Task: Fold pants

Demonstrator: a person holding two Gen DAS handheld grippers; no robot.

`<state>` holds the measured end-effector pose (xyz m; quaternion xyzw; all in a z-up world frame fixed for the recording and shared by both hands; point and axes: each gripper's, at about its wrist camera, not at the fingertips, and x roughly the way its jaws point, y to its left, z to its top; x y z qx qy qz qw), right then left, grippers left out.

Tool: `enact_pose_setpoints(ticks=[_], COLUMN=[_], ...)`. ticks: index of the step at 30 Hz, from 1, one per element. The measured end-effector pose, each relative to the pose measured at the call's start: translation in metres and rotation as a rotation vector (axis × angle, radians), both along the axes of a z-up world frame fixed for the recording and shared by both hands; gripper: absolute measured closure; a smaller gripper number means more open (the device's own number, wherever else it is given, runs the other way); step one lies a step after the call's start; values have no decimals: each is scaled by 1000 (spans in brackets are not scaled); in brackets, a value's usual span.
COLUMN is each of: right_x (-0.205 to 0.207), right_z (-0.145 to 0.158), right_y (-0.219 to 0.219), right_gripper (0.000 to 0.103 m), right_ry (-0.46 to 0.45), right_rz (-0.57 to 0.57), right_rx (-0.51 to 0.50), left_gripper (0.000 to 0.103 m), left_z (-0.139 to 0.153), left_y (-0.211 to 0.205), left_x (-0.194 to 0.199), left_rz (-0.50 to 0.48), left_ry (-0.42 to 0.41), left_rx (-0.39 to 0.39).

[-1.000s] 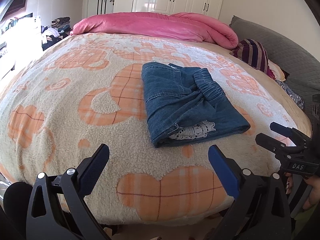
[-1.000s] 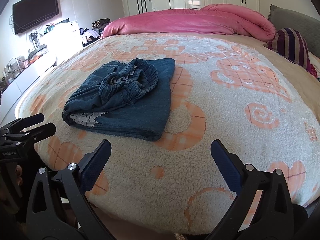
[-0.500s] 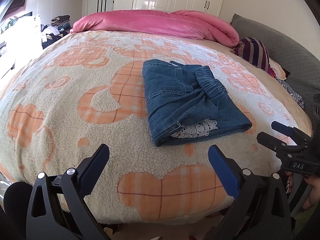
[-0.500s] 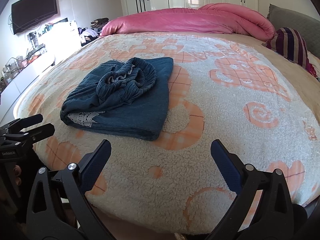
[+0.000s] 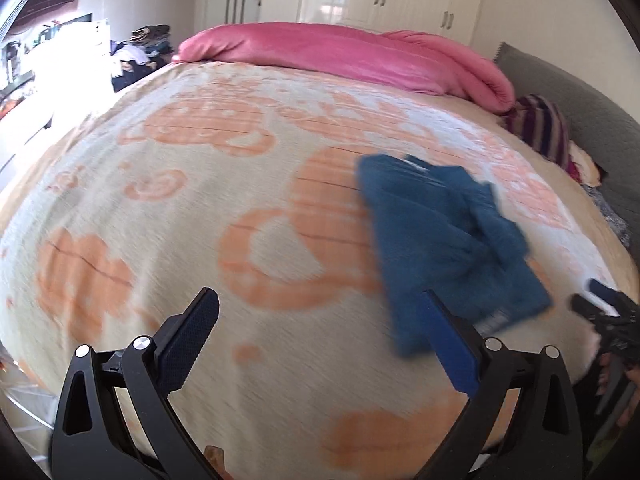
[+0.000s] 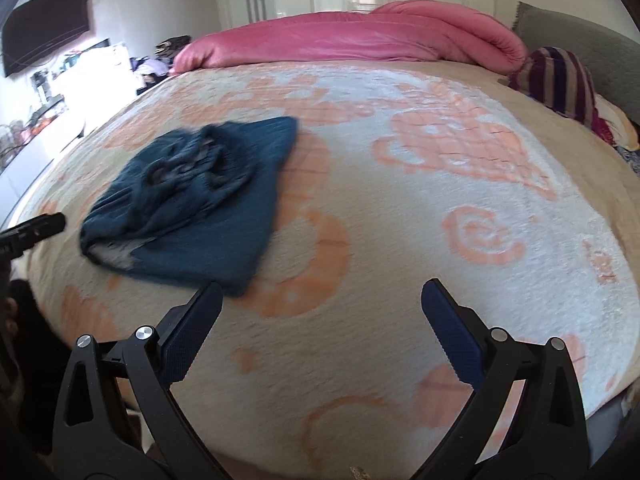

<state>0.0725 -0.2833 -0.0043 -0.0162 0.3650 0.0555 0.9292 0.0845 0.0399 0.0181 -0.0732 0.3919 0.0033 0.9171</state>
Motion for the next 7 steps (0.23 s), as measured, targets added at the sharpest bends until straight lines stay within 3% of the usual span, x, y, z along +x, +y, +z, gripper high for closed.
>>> enact_pose_setpoints(ticks=[7], right_x=[77], right_z=[16], right_y=[-137], right_gripper=[9], right_ry=[-3], right_rz=[-370], right_rx=[-98], left_gripper=[4], left_z=[-6], left_y=[103], left_x=[90], left_rz=[194], left_ry=[89], left_rx=[125])
